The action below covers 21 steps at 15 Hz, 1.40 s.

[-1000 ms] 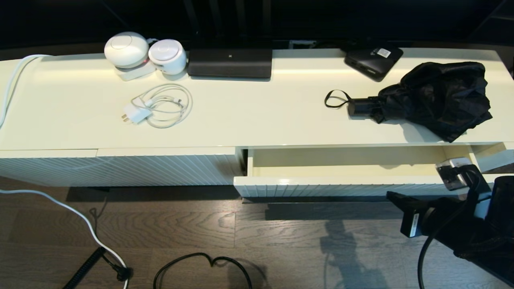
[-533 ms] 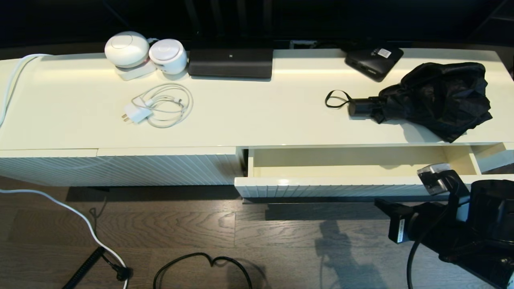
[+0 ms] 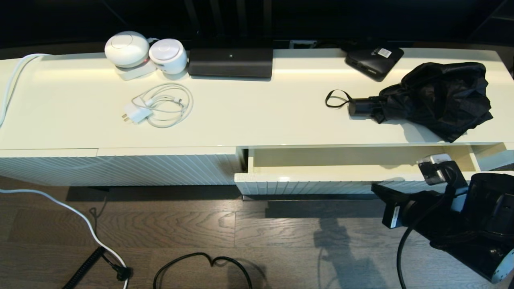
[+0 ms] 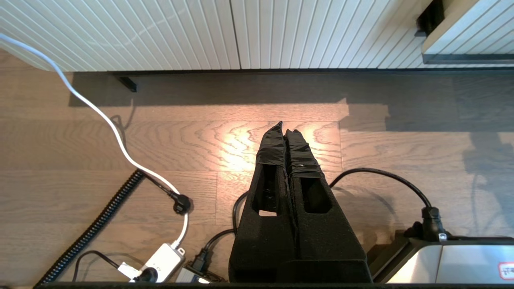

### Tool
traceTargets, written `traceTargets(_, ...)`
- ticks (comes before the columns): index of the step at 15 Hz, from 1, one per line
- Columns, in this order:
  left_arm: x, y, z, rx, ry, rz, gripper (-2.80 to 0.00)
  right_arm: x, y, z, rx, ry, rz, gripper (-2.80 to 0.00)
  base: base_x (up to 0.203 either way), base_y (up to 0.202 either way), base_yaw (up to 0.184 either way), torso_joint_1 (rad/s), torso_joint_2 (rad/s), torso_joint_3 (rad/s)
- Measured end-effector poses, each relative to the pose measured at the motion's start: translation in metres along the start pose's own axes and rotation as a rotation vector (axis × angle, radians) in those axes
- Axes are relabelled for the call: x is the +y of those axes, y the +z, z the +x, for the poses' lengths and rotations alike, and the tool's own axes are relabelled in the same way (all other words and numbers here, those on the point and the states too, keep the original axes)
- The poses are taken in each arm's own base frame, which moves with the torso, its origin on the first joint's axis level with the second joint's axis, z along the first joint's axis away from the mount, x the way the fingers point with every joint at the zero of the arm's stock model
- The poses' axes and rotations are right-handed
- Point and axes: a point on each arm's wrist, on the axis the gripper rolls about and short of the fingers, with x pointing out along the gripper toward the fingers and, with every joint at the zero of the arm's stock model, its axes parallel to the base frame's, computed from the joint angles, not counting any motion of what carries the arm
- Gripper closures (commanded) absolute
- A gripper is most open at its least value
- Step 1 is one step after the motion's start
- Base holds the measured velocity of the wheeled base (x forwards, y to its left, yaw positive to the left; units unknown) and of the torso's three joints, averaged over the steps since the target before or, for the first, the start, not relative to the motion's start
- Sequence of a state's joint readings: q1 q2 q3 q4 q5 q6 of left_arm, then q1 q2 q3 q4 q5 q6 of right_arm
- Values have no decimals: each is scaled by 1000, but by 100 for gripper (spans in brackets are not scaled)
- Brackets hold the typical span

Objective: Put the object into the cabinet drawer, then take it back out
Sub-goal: Close the drawer

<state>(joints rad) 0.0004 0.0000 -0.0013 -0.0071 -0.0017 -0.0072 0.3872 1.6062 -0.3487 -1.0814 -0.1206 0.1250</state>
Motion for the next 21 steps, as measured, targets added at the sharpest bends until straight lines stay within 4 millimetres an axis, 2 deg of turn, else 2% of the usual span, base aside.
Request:
traceTargets(7,0,0,0,0,0,0,0,0,1,6,-39,-11,-30,0,0,0,0,0,0,0)
traceTargets(21,0,0,0,0,0,0,0,-3,4,50,-91,-30,-23,0,0,0,0,0,0,0)
